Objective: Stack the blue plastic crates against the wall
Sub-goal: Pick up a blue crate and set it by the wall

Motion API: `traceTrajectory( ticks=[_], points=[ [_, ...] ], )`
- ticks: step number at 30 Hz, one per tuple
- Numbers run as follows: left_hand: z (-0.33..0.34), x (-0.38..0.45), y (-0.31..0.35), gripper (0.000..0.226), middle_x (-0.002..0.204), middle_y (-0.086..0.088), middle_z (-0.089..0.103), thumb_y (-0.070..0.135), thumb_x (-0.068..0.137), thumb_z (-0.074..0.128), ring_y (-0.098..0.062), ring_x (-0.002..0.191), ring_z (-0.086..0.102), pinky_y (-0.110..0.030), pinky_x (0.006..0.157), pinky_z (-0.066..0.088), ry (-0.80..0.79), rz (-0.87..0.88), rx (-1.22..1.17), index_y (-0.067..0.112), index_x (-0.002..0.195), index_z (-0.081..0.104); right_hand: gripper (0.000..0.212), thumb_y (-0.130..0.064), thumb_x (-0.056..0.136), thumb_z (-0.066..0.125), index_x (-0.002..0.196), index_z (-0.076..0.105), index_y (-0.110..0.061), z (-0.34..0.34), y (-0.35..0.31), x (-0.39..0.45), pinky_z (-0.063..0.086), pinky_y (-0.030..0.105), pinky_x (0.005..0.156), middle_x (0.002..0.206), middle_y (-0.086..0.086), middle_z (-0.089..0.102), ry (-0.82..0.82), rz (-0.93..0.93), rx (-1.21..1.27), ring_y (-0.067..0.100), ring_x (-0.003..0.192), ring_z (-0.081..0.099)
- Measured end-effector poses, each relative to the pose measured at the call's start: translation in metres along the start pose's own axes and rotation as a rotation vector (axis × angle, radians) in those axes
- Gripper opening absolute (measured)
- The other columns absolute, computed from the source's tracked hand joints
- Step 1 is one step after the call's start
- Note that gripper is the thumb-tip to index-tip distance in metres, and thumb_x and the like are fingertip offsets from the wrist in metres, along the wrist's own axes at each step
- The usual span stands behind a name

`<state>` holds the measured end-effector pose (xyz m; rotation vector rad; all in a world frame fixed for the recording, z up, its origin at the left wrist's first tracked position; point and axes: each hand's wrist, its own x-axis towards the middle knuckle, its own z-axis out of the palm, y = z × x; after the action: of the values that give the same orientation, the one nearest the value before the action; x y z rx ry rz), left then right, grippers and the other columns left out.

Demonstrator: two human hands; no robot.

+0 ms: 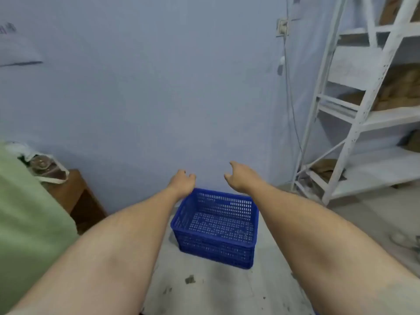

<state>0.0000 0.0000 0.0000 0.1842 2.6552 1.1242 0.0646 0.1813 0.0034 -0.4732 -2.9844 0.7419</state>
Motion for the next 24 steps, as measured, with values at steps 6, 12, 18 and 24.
traceTrajectory(
  ticks=[6,12,18,24],
  points=[
    [0.070,0.062,-0.036,0.033,0.083,-0.013,0.055,0.026,0.097,0.037,-0.029,0.088,0.052,-0.034,0.077,0.039,0.007,-0.235,-0.043,0.003,0.086,0.057,0.052,-0.033,0.100,0.042,0.142,0.039,-0.004,0.081,0.070,0.062,0.045,0.044,0.101,0.142,0.020,0.050,-0.203,0.171,0.204,0.038,0.125,0.052],
    [0.137,0.114,-0.081,0.036,0.094,-0.012,0.056,0.033,0.095,0.037,-0.025,0.072,0.049,-0.033,0.074,0.039,-0.053,-0.474,-0.064,0.004,0.101,0.057,0.045,-0.031,0.097,0.044,0.131,0.048,-0.002,0.155,0.124,0.101,0.048,0.042,0.095,0.132,0.020,0.056,-0.351,0.337,0.339,0.038,0.114,0.057],
    [0.171,0.167,-0.111,0.038,0.102,-0.010,0.052,0.014,0.101,0.031,-0.022,0.083,0.048,-0.036,0.078,0.040,-0.145,-0.651,-0.120,0.000,0.132,0.048,0.053,-0.022,0.097,0.044,0.148,0.036,-0.015,0.207,0.149,0.138,0.046,0.041,0.095,0.145,0.016,0.046,-0.480,0.411,0.372,0.037,0.120,0.054],
    [0.197,0.263,-0.148,0.044,0.111,-0.010,0.049,0.022,0.100,0.034,-0.023,0.090,0.052,-0.038,0.091,0.043,-0.201,-0.815,-0.275,0.002,0.138,0.043,0.045,-0.016,0.097,0.042,0.141,0.046,-0.013,0.261,0.154,0.199,0.045,0.035,0.096,0.139,0.013,0.051,-0.444,0.612,0.456,0.034,0.120,0.053]
  ],
)
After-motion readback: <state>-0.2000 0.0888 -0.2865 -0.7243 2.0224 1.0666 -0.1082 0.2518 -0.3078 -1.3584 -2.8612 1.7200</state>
